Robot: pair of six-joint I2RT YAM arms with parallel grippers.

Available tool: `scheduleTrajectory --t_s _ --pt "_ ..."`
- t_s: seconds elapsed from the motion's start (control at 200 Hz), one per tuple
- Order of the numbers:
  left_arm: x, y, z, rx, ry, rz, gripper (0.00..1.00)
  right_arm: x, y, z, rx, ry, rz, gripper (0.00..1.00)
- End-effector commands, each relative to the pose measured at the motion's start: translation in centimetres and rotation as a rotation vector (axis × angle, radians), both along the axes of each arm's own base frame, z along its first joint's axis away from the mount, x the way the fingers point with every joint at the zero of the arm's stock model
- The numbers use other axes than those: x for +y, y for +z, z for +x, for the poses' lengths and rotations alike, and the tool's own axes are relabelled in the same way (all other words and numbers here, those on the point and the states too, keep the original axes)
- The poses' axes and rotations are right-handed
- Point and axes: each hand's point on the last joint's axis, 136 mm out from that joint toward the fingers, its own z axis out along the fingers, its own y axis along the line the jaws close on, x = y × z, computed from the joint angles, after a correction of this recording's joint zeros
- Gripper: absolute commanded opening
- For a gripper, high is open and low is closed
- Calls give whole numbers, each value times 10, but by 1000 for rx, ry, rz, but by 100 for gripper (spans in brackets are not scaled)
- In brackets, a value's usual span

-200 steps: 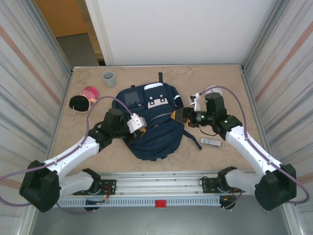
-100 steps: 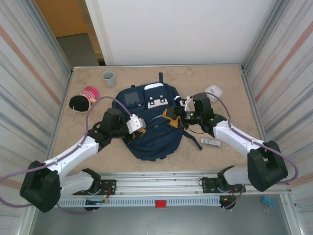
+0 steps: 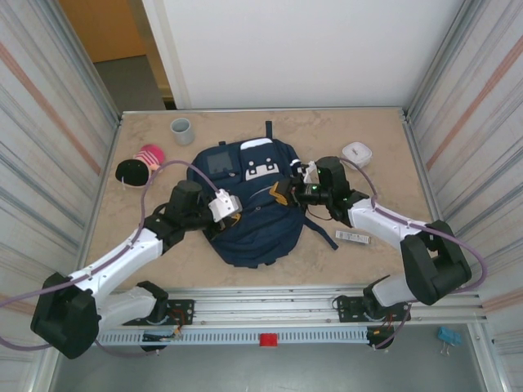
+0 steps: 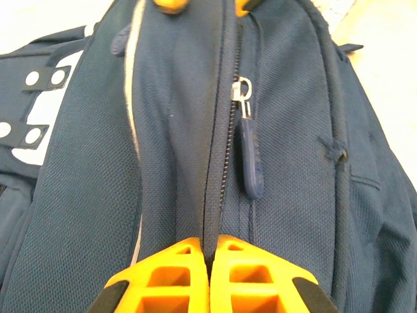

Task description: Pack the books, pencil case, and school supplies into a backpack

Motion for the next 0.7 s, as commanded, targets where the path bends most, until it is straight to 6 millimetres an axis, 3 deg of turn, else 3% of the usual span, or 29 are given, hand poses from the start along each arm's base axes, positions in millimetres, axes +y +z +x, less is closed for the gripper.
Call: scheduleTrajectory --t_s 0.0,0.145,0.241,0.361,0.511,0.696 --pt "26 12 27 -2 173 29 3 -4 20 3 -79 -84 24 0" --pt "48 12 49 20 288 26 9 -6 21 -11 -98 -161 15 0" --pt "47 18 52 33 285 -3 18 -8 26 -13 -138 -205 -6 0" --pt "35 33 38 143 254 -90 35 -3 30 -10 -164 -186 -17 0" --pt "38 51 14 374 391 -228 58 9 29 -9 -175 -152 -12 0" --pt "43 55 -20 620 539 -431 62 19 29 -9 -179 -115 0 0"
